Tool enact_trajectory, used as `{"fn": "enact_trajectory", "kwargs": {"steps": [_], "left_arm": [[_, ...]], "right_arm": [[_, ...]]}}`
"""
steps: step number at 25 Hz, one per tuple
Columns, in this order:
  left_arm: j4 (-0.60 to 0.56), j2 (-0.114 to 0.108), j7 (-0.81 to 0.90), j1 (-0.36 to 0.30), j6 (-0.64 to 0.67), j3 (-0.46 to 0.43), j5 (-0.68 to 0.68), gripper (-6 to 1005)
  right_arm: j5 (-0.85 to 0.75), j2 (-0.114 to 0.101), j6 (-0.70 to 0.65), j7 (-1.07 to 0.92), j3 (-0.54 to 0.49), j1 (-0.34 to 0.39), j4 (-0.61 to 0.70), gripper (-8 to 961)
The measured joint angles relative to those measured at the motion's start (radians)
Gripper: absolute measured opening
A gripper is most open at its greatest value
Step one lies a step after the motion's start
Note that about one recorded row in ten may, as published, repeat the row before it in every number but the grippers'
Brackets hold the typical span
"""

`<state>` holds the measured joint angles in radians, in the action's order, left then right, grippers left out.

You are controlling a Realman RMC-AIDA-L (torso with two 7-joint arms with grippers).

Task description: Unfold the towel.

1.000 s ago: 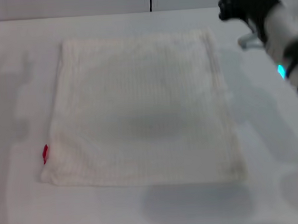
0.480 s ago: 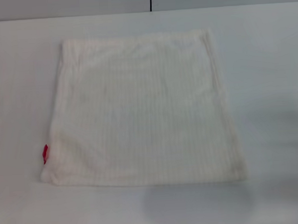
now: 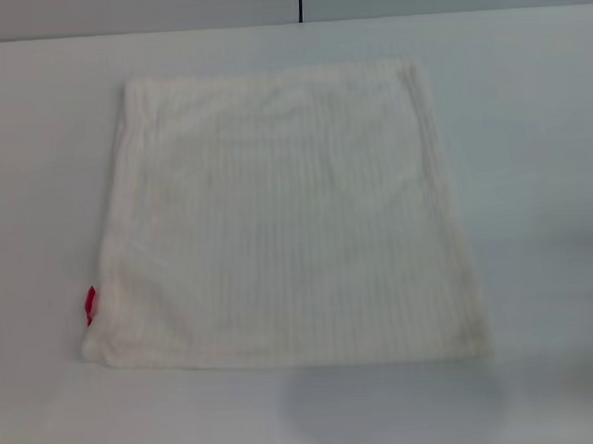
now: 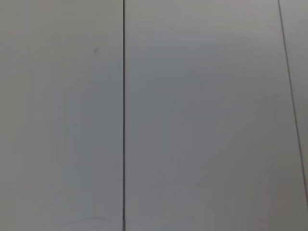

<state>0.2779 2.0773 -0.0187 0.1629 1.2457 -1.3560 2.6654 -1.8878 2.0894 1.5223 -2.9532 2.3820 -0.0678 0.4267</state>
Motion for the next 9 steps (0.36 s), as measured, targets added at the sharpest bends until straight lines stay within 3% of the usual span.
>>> {"fn": "enact_trajectory", "kwargs": {"steps": [4, 9], "left_arm": [[-0.002, 0.0, 0.0, -0.006, 0.003, 0.015, 0.0, 779], [-0.005, 0.0, 0.001, -0.012, 0.003, 0.015, 0.0, 779]], "right_arm": [[0.002, 0.001, -0.01, 0.0, 0.029, 0.0, -0.01, 589], [0.004, 0.002, -0.009, 0.0, 0.037, 0.002, -0.022, 589]]}}
